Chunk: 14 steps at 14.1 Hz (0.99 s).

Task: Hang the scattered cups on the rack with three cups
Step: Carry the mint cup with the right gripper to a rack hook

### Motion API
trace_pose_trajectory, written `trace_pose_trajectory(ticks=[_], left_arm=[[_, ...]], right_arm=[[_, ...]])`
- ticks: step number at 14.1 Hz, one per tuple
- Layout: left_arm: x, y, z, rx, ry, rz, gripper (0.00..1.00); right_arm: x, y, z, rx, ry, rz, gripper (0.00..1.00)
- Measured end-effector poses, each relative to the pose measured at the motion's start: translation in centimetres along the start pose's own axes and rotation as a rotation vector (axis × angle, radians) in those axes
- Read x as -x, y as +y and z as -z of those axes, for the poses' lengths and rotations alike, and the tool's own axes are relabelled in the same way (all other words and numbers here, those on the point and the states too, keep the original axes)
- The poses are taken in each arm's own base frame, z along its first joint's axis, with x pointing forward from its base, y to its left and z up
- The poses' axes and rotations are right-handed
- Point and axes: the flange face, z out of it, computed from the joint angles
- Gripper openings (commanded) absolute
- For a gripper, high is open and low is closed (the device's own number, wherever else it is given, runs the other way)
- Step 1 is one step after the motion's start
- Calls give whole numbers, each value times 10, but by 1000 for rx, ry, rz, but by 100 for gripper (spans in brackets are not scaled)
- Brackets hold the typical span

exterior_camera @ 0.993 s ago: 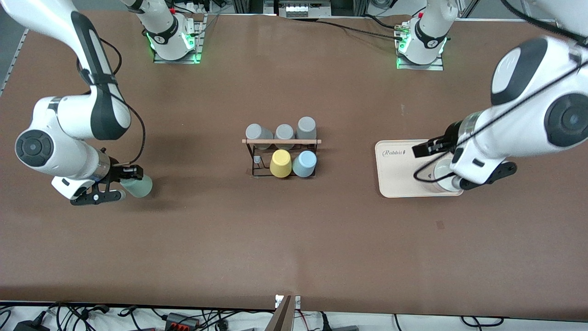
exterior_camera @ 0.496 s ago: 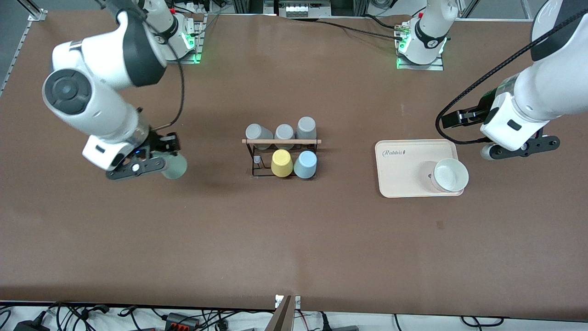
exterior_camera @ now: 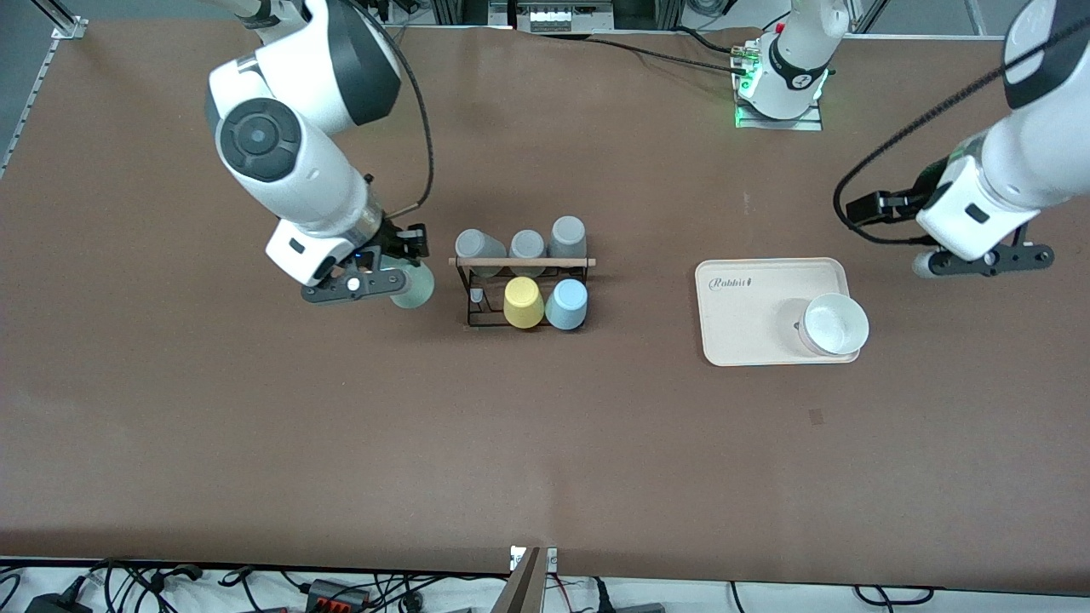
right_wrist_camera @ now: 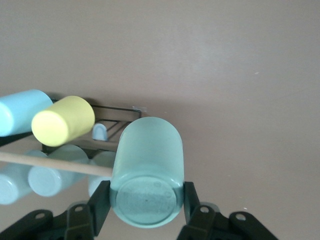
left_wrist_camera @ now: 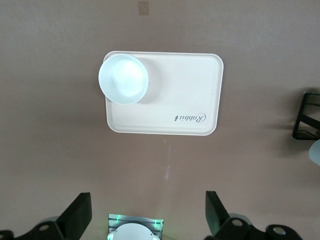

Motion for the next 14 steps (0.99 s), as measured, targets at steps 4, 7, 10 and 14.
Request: trace_pose_trajectory(ticks=[4,7,10,14], left_arm=[[22,2,6,-3,69,-25,100],[21,0,18,-4,43,-28,100],[18,-1,20,-3,29,-30,100],[16,-3,22,-1,31,-37,100]], right_arm=[[-6,-46,-39,10,-17,-18,41],[-6,-66,-47,8,-9,-25,41],[-7,-75,-57,11,-17,-20,41],[-11,-81,-98,37,-65,-20,43]])
